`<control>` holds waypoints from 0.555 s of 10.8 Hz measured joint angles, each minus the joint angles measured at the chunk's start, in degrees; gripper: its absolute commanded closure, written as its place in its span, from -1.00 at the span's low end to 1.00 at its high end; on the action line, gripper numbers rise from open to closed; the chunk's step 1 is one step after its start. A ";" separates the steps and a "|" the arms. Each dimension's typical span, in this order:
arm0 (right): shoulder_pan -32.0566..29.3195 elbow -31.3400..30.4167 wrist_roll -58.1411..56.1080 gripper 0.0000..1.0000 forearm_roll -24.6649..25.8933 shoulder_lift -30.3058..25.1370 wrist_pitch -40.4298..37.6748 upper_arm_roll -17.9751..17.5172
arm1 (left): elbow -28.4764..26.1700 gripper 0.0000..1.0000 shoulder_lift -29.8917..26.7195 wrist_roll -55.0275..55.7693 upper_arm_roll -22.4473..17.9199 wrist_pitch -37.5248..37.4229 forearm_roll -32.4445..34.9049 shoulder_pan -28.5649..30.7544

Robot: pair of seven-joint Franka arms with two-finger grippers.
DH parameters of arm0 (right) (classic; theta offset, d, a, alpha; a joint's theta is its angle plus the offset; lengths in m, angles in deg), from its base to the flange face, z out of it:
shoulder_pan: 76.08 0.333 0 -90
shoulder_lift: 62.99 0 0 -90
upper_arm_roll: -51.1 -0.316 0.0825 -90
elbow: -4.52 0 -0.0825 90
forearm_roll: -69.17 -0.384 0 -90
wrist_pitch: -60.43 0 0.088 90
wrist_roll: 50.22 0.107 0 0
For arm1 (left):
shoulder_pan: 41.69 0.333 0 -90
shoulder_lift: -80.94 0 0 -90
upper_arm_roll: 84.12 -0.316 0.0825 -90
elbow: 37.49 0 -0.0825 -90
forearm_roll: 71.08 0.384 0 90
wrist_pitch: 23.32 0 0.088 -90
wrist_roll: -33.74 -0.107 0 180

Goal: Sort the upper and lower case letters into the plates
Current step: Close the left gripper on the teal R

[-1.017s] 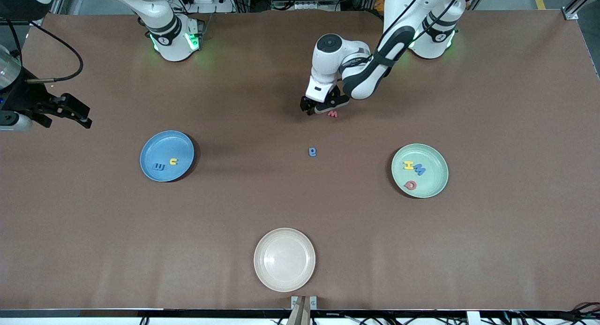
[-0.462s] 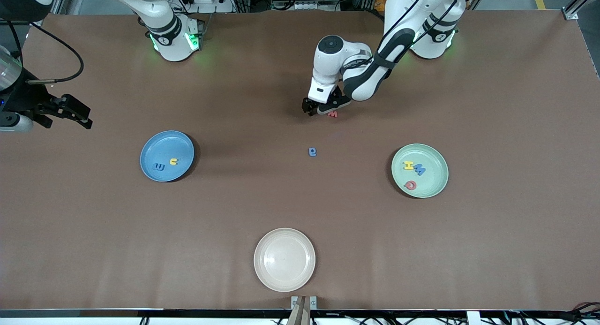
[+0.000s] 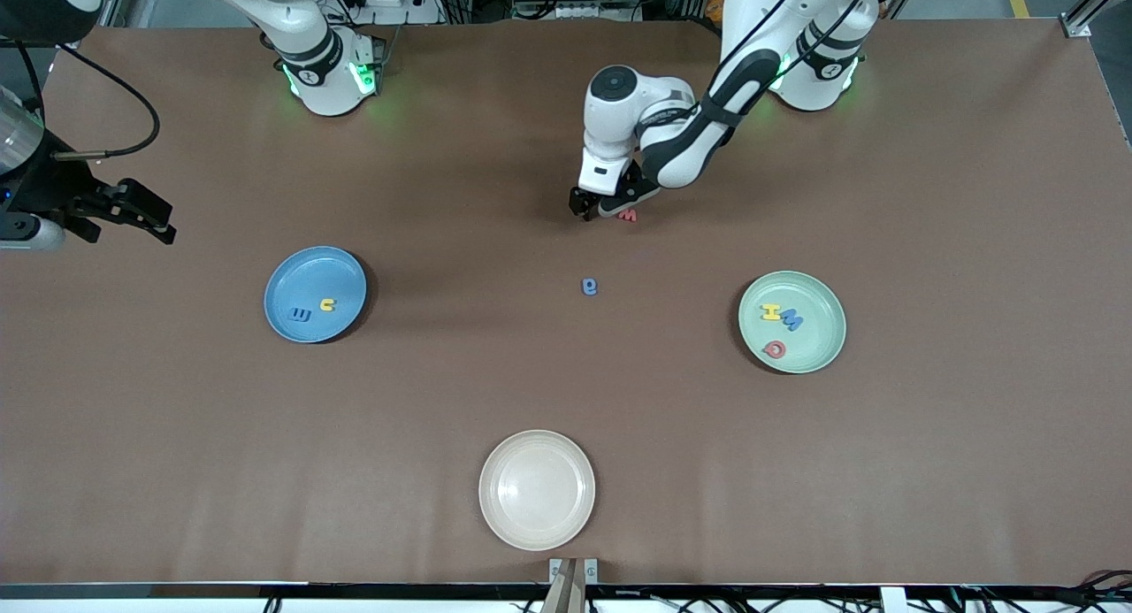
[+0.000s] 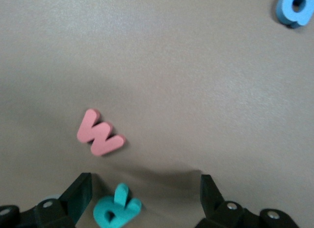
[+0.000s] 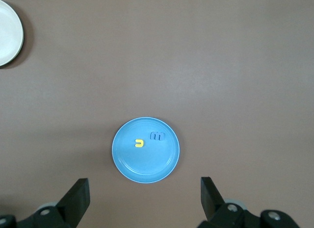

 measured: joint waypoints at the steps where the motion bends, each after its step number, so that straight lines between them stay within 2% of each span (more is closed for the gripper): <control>1: 0.00 0.01 0.00 -1.00 0.00 0.01 0.00 0.00 | 1.13 -0.94 0.00 0.03 0.63 -2.28 -0.56 -0.39; 2: 0.00 0.01 0.00 -1.00 -0.01 0.06 -0.01 0.00 | 1.62 -0.88 0.00 0.10 0.79 -3.11 -0.76 -0.77; 6: 0.00 0.02 0.00 -1.00 -0.04 0.65 -1.16 -0.01 | 1.60 -0.87 1.32 0.50 0.79 -3.66 -0.82 -1.56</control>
